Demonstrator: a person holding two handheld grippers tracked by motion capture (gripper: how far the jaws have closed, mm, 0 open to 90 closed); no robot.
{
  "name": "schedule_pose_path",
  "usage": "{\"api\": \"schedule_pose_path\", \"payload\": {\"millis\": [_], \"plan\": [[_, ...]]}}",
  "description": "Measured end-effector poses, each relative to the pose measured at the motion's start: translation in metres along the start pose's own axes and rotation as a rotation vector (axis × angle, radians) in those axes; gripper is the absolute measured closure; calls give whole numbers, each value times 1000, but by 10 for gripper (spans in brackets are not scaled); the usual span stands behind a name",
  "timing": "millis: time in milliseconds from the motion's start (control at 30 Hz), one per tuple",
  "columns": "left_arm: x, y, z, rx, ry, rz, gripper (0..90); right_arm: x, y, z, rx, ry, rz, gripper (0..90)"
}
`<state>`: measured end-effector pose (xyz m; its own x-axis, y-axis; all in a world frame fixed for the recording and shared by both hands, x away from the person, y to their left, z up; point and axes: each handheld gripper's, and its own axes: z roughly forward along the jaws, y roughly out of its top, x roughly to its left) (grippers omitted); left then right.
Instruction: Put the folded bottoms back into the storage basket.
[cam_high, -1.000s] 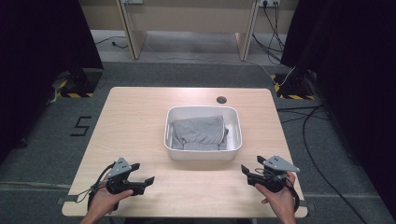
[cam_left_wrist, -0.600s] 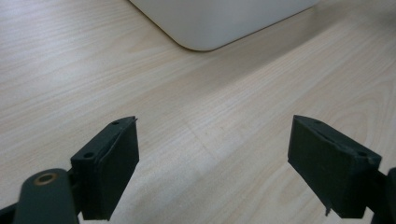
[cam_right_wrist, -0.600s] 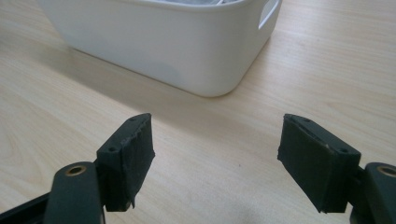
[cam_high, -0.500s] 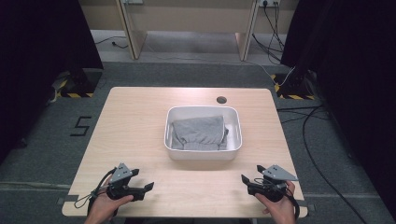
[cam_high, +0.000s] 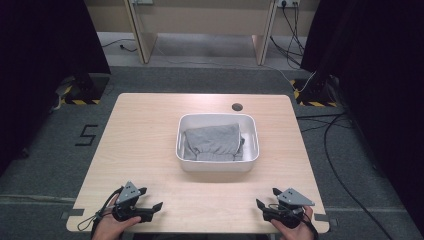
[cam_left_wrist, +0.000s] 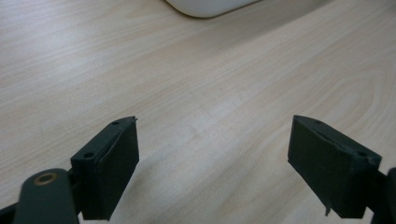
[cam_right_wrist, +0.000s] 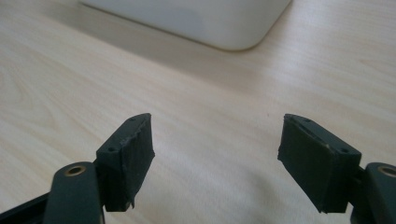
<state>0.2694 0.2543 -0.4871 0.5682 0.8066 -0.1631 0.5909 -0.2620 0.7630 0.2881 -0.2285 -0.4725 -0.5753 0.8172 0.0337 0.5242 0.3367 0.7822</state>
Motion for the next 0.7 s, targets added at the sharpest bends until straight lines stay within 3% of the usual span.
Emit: {"api": "schedule_pose_path", "payload": {"millis": [200,433,567,700], "plan": [[-6,-5,1,15,10,39,162,4,-13,-4,24,-8,4,240],[-13,-16,-1,18,40,75,162,7,-23,-7,13,-22,18,199],[-13,-19,-1,18,33,61,161,10,-29,-4,32,-30,12,187],[-14,-22,-3,8,44,55,155,15,-33,-4,0,-40,9,176]]}}
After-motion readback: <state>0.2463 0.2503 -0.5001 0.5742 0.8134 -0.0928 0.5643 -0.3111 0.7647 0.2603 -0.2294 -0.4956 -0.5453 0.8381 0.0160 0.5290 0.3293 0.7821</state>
